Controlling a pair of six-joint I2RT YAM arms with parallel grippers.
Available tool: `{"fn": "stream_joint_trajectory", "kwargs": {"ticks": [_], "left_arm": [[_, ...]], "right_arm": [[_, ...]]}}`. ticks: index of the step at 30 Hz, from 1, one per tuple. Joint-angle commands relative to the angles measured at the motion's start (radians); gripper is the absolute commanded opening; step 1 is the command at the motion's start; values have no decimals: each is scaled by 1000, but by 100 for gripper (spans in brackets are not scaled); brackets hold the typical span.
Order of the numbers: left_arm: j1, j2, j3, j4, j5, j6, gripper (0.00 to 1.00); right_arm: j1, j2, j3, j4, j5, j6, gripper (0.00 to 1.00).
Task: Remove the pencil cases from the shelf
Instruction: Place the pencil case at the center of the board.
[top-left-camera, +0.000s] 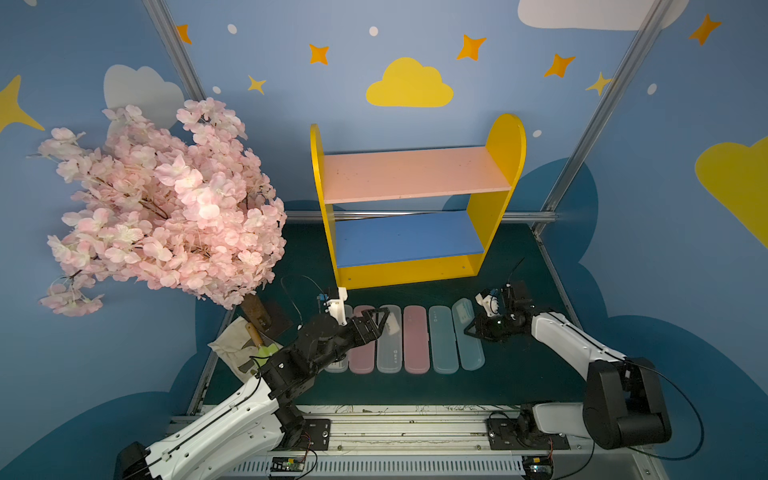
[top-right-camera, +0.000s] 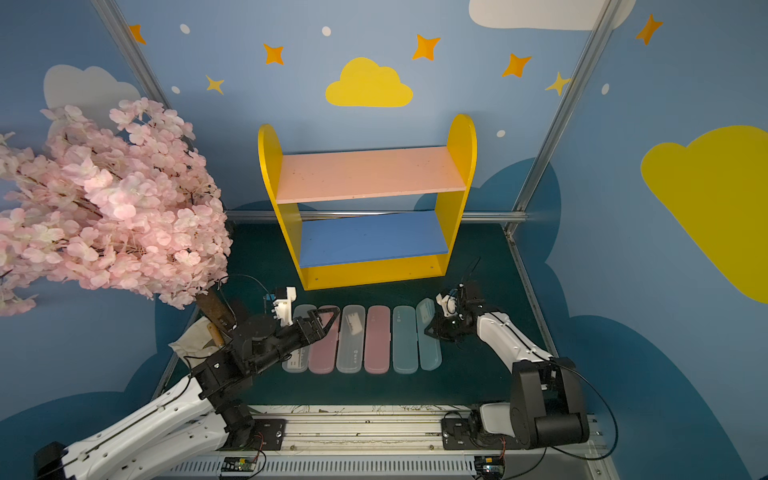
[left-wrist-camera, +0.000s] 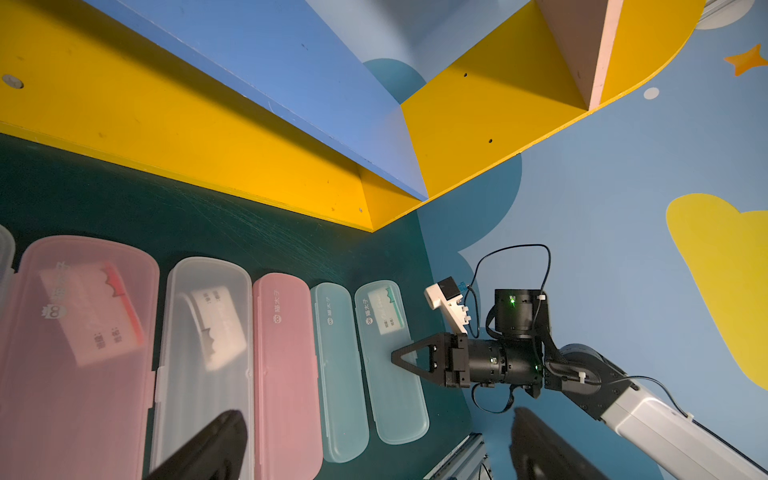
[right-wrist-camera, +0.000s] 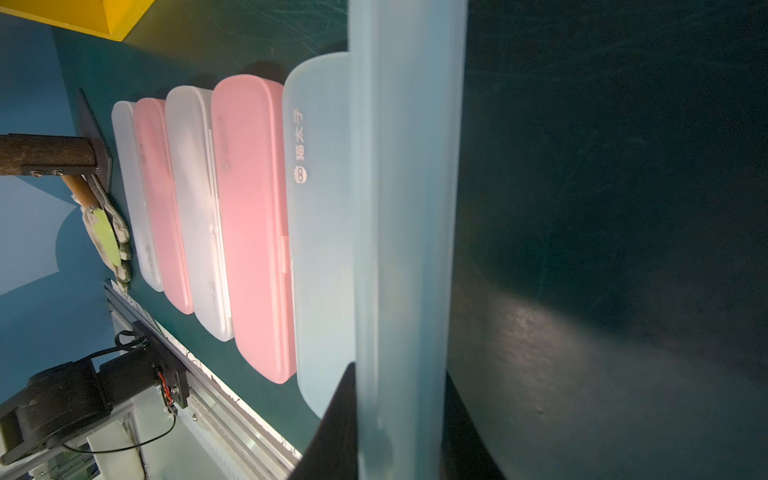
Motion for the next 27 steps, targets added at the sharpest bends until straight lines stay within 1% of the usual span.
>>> {"fn": "stream_joint_trajectory", "kwargs": {"ticks": [1, 6, 9, 10, 13, 15, 17, 22, 27], "left_arm": [[5, -1, -7, 8, -5, 10, 100], [5, -7, -12, 6, -5, 6, 100], [6, -9, -15, 6, -7, 5, 100], [6, -10, -15, 5, -7, 3, 100], [6, -13, -15, 0, -7, 4, 100], [7, -17, -15, -3, -10, 2, 100], [6, -22, -15, -3, -9, 8, 100], [6, -35, -18, -15, -17, 27, 100], [6, -60, -15, -71, -45, 87, 100]], "right_arm": [[-7, 22, -10, 30, -12, 17, 12], [-6, 40, -22, 44, 4, 32, 15], [-6, 49, -29, 48, 9, 36, 20], [-6, 49, -29, 48, 12, 39, 22], [-6, 47, -33, 45, 19, 43, 34], [-7, 44, -36, 41, 28, 46, 45], [-8, 39, -36, 36, 35, 49, 51], [-13, 34, -31, 18, 57, 59, 59], [-12, 44, -8, -24, 100, 69, 65]]}}
